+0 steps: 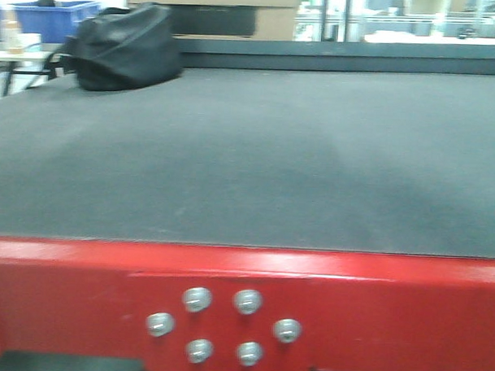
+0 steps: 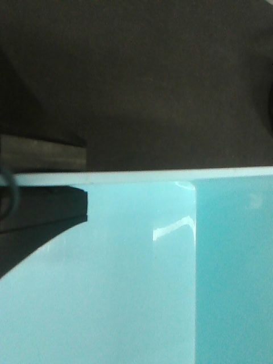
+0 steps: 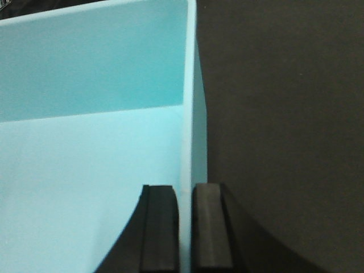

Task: Fetch blue bin and place on conveyor start
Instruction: 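Hold the teal bin above the conveyor belt near its start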

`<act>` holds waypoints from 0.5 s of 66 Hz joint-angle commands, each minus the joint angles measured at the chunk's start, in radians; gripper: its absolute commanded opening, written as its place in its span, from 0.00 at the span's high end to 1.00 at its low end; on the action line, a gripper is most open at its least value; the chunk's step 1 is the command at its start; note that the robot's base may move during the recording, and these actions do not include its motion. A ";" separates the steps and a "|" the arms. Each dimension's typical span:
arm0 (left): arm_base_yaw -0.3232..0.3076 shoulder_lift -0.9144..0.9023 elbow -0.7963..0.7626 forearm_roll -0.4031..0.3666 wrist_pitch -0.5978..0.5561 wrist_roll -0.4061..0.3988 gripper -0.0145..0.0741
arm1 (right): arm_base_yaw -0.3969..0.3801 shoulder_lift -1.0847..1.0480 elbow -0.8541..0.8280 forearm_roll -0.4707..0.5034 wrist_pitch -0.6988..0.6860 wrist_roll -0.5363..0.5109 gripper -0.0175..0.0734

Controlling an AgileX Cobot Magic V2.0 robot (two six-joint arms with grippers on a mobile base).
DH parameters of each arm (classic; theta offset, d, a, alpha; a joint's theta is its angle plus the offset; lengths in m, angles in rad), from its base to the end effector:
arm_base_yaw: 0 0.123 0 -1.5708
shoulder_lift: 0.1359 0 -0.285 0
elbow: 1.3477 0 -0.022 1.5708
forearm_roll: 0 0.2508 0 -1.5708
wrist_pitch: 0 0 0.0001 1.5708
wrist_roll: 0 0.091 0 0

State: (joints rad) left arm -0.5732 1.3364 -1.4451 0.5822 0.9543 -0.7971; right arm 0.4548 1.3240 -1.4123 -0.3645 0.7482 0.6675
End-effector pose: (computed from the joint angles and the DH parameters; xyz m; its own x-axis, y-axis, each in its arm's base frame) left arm 0.2551 -0.1161 0.4264 -0.5539 -0.0892 -0.8278 -0.0475 0.9960 -0.0756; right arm 0.2678 0.1063 0.4263 -0.5176 0.1623 -0.8401 -0.0434 0.9756 0.2152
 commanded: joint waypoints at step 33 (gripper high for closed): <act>-0.007 -0.005 -0.006 -0.012 -0.065 0.000 0.96 | 0.007 -0.010 -0.010 0.029 -0.105 -0.004 0.99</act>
State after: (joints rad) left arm -0.5732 1.3364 -1.4451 0.5822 0.9543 -0.7971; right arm 0.4548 1.3240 -1.4123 -0.3661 0.7444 0.6656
